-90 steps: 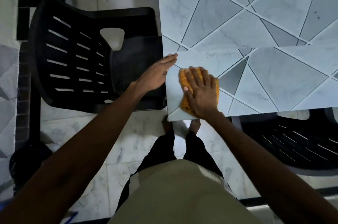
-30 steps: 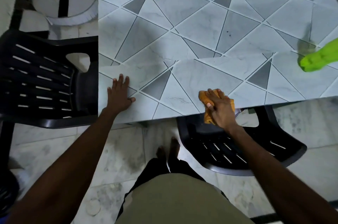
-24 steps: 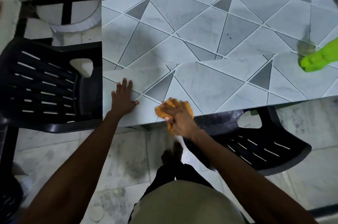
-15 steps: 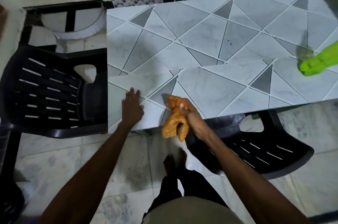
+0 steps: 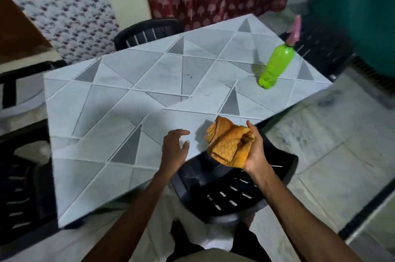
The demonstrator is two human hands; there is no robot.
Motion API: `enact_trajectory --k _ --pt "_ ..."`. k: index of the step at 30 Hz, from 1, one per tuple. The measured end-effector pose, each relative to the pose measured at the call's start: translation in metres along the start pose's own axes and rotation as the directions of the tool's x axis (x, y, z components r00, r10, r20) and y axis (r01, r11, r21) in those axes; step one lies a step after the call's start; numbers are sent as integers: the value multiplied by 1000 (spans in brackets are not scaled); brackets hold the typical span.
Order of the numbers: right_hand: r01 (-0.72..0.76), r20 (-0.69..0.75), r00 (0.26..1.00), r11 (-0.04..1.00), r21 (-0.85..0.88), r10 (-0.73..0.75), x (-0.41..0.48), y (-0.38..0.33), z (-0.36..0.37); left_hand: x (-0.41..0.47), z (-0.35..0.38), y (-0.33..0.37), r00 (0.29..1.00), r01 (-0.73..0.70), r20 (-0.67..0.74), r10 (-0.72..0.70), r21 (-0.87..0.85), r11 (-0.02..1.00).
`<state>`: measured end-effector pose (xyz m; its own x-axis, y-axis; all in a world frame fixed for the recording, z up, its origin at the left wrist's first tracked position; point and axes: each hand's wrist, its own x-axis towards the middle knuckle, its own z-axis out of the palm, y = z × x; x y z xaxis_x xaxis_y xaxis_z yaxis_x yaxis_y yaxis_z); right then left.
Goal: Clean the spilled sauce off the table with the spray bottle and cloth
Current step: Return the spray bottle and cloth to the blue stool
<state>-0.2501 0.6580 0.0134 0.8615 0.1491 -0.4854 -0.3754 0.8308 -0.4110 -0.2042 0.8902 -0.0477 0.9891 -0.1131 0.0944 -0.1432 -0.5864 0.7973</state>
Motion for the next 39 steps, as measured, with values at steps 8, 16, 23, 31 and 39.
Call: enact_trajectory --k 8,16,23,31,39 --pt "92 23 995 996 20 -93 -22 -178 -91 72 148 141 968 26 251 2 -112 993" --pt "52 -158 987 988 142 -29 -8 -314 -148 165 241 247 984 105 164 -73 -193 976" --pt "26 -39 999 993 112 -22 8 -368 -141 247 275 297 993 40 -104 -63 -212 976" --pt "21 -67 997 998 -67 -25 37 -380 -141 264 278 287 989 89 -109 -103 -123 988" --pt "-74 24 997 985 -154 78 31 -317 -137 181 198 262 953 107 -254 -164 -223 969"
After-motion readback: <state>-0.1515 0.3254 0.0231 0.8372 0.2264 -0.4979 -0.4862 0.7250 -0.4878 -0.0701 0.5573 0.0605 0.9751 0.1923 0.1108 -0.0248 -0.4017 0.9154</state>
